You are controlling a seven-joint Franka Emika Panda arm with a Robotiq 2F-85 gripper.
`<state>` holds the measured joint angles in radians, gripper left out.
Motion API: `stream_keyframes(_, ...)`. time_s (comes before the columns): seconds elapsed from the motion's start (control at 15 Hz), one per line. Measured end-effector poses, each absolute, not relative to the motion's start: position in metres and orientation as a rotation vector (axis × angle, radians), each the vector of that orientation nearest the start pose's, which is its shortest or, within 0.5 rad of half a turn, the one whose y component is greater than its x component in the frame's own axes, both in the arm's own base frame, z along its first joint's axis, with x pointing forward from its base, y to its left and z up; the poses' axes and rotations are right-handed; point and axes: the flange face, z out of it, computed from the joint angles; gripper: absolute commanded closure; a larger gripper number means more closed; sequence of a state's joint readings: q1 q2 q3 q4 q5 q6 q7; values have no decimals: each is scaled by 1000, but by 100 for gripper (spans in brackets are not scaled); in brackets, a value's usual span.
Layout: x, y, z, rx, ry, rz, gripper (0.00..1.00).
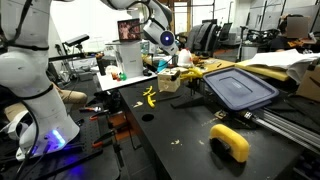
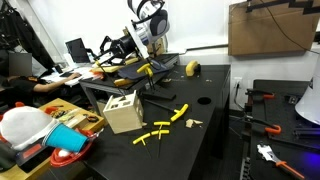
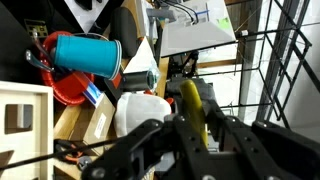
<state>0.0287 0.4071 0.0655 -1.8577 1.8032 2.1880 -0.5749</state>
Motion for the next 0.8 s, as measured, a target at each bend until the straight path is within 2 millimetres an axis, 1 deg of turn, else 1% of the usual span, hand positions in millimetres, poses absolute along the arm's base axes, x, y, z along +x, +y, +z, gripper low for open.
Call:
stream_keyframes(0.47, 653, 92, 331, -1649, 609, -298, 94)
stream_keyframes(0.8, 654, 91, 322, -1635, 612, -320, 94)
